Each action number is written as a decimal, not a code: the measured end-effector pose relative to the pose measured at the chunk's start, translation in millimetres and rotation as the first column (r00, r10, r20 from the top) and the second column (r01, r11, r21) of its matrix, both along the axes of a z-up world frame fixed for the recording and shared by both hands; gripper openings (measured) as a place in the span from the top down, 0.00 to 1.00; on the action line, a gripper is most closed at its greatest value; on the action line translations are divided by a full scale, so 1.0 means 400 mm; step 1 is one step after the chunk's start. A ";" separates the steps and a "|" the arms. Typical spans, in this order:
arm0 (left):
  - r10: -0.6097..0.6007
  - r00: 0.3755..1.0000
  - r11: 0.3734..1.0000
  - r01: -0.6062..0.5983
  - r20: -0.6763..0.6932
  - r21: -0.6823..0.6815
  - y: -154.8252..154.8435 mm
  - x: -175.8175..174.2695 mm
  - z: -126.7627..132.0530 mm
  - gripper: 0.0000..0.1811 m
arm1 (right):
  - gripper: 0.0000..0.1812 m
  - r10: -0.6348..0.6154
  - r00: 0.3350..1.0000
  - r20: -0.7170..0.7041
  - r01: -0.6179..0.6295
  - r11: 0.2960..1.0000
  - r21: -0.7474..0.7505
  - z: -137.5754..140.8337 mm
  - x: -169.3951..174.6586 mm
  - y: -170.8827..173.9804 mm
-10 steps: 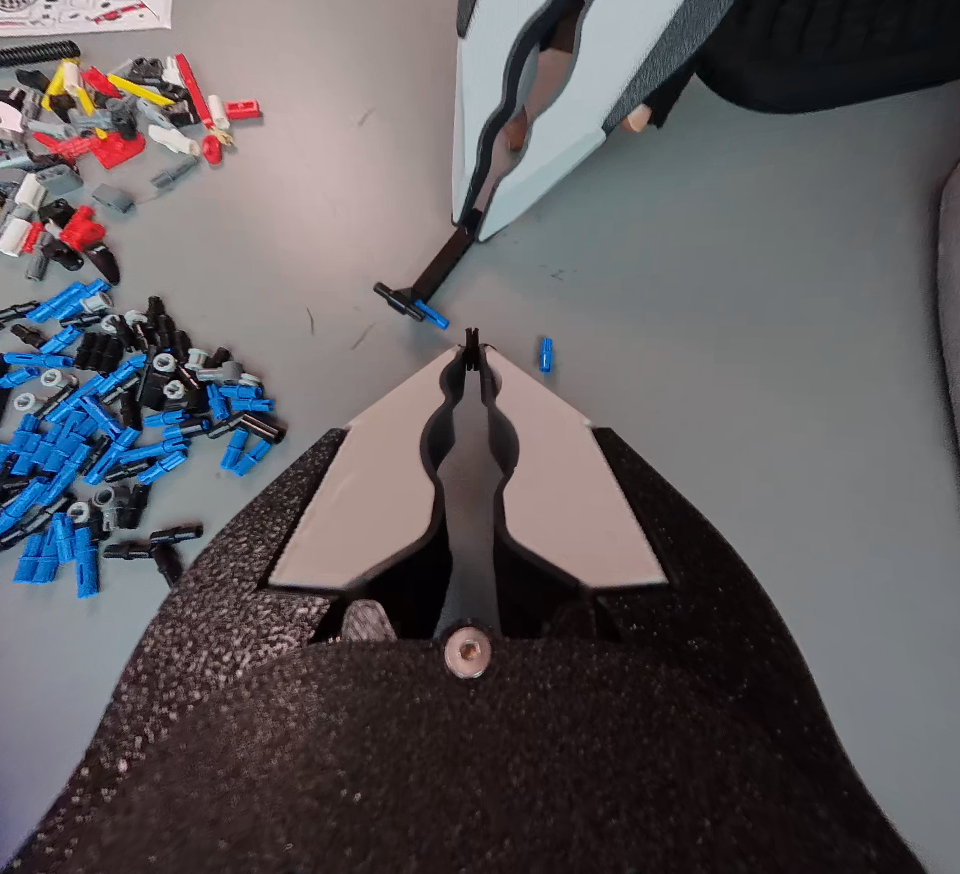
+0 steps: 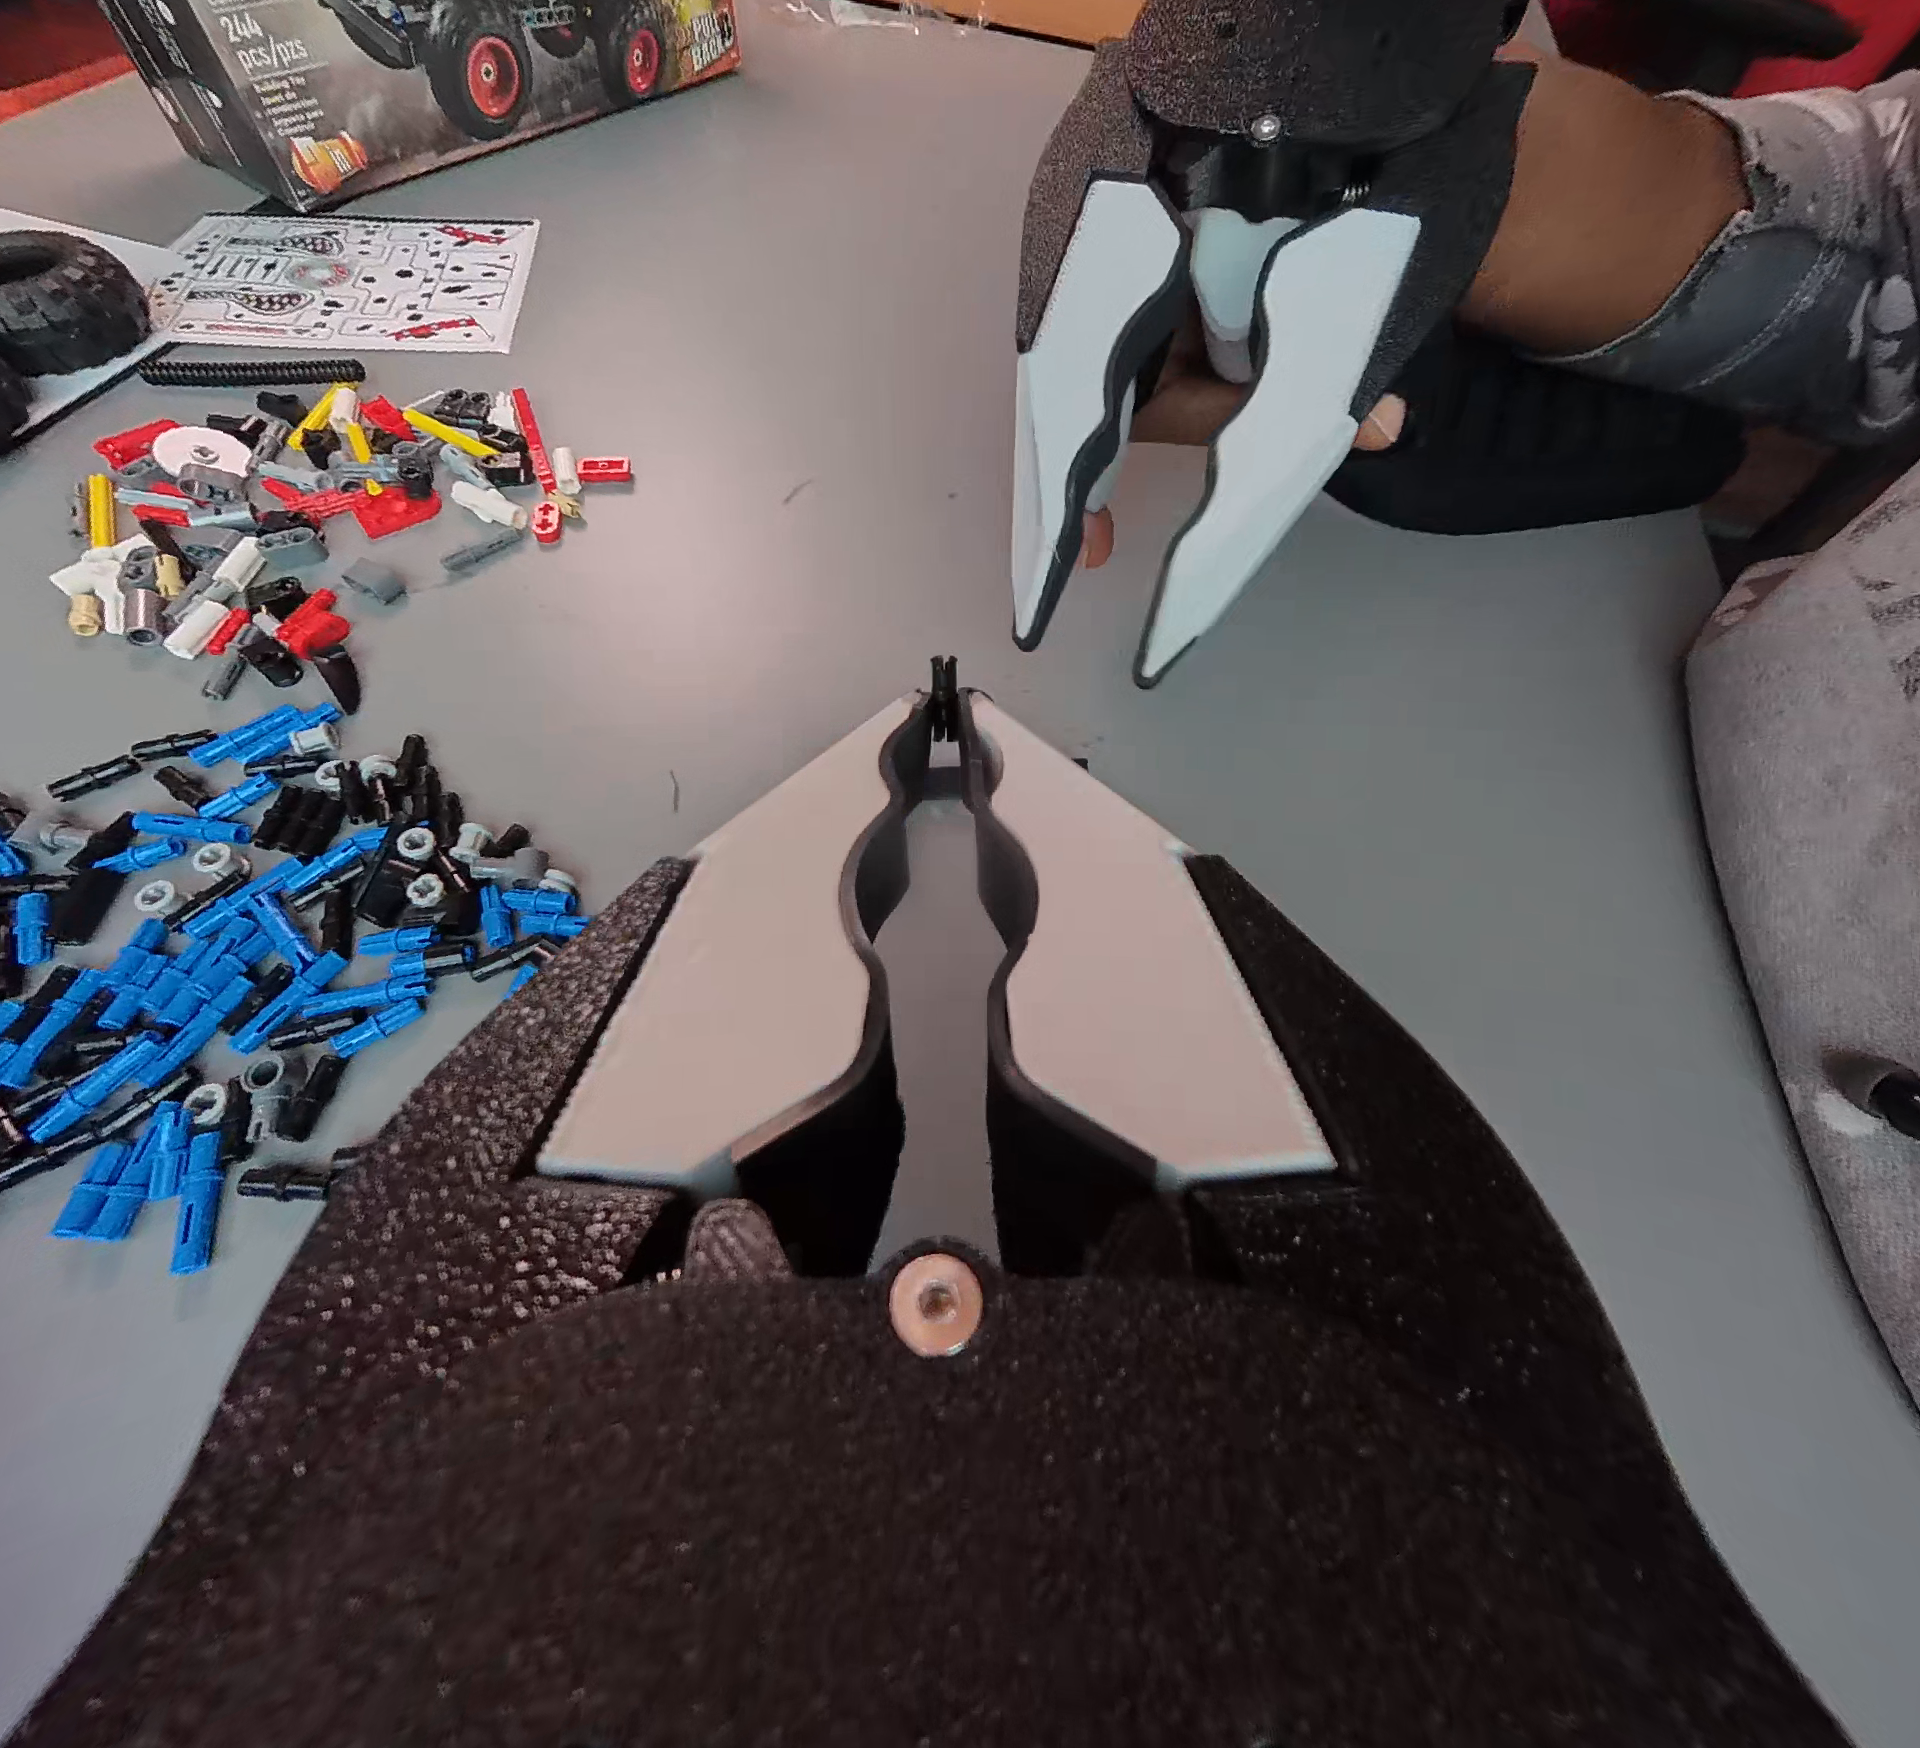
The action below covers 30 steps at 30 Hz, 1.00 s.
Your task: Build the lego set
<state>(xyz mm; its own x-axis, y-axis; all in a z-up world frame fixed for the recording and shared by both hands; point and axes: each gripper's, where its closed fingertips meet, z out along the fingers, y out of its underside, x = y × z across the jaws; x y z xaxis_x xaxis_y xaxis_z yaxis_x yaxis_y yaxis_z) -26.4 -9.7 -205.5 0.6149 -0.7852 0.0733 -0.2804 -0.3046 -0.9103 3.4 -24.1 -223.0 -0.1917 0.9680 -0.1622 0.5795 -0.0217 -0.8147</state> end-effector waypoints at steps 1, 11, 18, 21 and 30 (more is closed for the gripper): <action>-0.004 1.000 1.000 0.004 0.016 0.004 -0.001 0.003 0.006 0.98 | 0.88 -0.024 0.999 -0.034 0.025 1.000 0.017 0.013 -0.002 0.019; -0.088 0.973 0.994 0.100 0.212 -0.046 -0.033 0.053 0.057 0.98 | 0.90 0.120 0.911 -0.394 0.011 0.949 0.314 0.138 -0.011 0.015; -0.152 0.949 0.983 0.174 0.275 -0.061 -0.060 0.068 0.076 0.98 | 0.91 0.215 0.898 -0.384 -0.049 0.916 0.399 0.126 -0.007 -0.021; -0.179 0.951 0.978 0.201 0.252 -0.064 -0.071 0.078 0.068 0.98 | 0.92 0.234 0.898 -0.373 -0.071 0.913 0.402 0.116 -0.008 -0.033; -0.249 0.950 0.960 0.267 0.186 -0.080 -0.102 0.098 0.044 0.97 | 0.95 0.297 0.899 -0.322 -0.153 0.901 0.406 0.089 0.004 -0.061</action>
<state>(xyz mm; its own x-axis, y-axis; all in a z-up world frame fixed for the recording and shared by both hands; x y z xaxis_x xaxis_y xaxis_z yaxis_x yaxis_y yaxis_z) 12.6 -50.5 -187.9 0.3630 -0.8978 0.2492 -0.2031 -0.3373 -0.9192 5.0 -48.4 -187.6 -0.3866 0.8664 0.3161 0.1893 0.4100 -0.8922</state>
